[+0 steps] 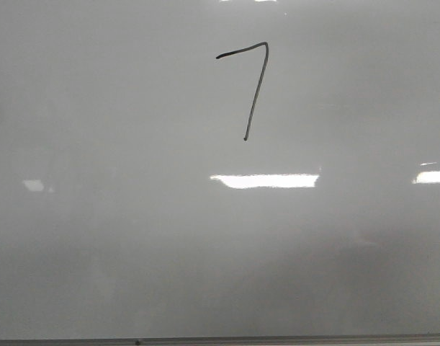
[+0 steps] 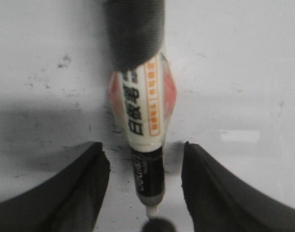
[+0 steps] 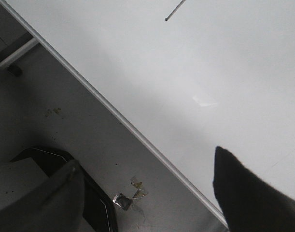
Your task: Write number 7 on whiteboard
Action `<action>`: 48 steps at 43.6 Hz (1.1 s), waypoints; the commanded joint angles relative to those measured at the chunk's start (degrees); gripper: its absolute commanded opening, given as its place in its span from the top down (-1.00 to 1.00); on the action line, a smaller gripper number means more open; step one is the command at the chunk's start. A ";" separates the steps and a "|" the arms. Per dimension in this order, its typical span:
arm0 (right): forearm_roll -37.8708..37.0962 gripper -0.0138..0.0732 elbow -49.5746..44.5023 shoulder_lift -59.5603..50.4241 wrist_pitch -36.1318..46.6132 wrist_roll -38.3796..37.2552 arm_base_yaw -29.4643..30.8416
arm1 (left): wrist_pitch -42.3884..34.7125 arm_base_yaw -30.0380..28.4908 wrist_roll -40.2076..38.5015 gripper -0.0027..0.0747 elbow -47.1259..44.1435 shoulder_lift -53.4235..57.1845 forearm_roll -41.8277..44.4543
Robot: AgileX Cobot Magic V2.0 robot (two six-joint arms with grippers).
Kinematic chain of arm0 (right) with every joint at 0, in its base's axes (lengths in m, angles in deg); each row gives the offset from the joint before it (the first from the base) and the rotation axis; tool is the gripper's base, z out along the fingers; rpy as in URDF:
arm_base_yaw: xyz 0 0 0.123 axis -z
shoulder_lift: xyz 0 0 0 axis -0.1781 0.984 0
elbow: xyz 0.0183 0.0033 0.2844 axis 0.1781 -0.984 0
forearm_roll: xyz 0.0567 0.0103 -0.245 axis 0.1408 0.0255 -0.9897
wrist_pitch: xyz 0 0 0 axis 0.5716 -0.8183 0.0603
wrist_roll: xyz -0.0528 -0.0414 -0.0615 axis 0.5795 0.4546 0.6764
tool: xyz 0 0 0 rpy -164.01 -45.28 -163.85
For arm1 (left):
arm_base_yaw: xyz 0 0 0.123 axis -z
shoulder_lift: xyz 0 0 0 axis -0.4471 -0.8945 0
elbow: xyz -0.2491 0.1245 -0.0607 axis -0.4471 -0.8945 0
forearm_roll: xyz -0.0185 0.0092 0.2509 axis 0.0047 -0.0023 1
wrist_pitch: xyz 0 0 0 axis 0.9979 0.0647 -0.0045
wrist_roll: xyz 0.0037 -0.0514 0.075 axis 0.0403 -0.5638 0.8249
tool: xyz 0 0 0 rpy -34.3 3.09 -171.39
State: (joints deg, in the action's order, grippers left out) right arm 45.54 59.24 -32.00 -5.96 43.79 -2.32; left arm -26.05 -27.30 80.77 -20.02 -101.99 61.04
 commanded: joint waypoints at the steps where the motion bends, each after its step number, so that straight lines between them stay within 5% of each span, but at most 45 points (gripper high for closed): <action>1: 1.06 -0.63 1.75 -0.86 2.68 -0.07 0.33 | -2.76 -0.07 -0.64 -0.15 1.74 1.90 -0.49; 10: -2.35 -0.63 1.95 -2.11 2.39 -6.41 0.33 | 7.77 -0.07 -0.54 -0.16 4.83 6.09 0.51; 24: -20.64 -0.63 1.43 -8.16 -0.76 -32.66 0.33 | 21.34 4.47 1.58 -0.15 8.11 22.07 0.51; 38: -20.64 -0.63 -5.16 -18.58 2.52 -34.28 0.33 | 32.07 14.57 2.53 -0.15 5.74 39.84 0.51; 48: -20.64 -0.63 -6.84 -21.27 2.87 -34.28 0.33 | 34.62 16.18 2.53 -0.15 1.72 48.82 0.10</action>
State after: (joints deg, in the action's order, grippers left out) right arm 25.61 51.26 -53.21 -7.26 9.73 -2.32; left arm 11.81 -11.69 83.36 -18.60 -55.17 61.49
